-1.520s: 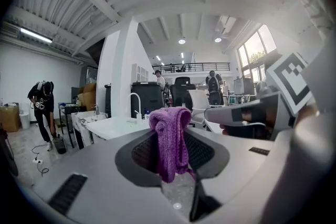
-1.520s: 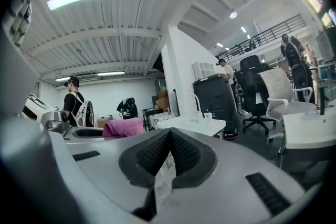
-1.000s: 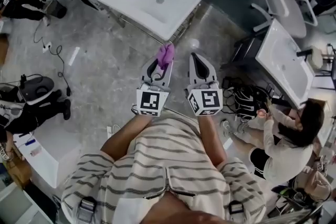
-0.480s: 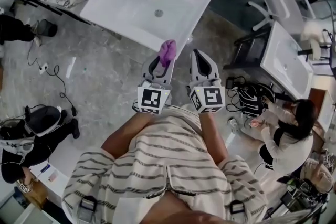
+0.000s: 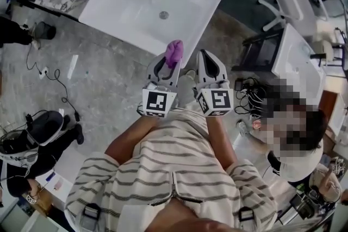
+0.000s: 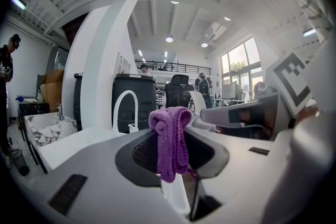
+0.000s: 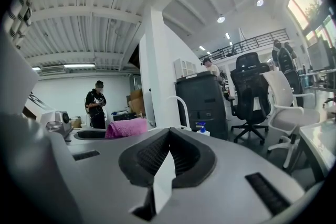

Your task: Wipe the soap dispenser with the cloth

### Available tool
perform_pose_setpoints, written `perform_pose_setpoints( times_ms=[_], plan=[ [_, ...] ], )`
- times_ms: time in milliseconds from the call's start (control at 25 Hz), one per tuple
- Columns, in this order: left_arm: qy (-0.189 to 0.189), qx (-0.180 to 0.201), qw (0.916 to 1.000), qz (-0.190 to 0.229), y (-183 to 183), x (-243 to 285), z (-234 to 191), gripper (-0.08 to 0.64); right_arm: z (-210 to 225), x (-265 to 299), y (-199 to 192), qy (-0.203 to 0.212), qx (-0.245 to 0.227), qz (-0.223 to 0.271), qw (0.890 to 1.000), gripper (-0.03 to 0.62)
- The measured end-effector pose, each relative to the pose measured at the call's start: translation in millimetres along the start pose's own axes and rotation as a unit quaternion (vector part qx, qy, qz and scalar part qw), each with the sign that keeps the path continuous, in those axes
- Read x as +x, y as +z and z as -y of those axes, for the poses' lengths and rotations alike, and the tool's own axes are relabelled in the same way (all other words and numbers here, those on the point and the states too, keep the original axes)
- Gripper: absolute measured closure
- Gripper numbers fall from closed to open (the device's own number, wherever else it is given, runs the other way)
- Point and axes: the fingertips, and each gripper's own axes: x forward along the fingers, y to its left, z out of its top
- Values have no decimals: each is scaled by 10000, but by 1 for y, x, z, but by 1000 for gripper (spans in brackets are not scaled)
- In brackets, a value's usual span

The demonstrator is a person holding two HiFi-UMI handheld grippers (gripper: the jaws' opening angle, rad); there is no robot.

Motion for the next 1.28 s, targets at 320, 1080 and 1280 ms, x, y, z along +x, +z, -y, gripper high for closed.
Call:
perform_pose_setpoints(
  times_ms=[320, 1080, 1280],
  plan=[
    [99, 52, 9999, -103, 3, 52, -28, 454, 34, 58, 2, 24, 72, -47, 10000, 584],
    [269, 87, 9983, -513, -6, 158, -73, 454, 93, 171, -9, 248, 110, -462, 9986, 586],
    [68, 133, 9987, -497, -6, 176, -77, 454, 106, 189, -11, -37, 260, -393, 9989, 586]
  ],
)
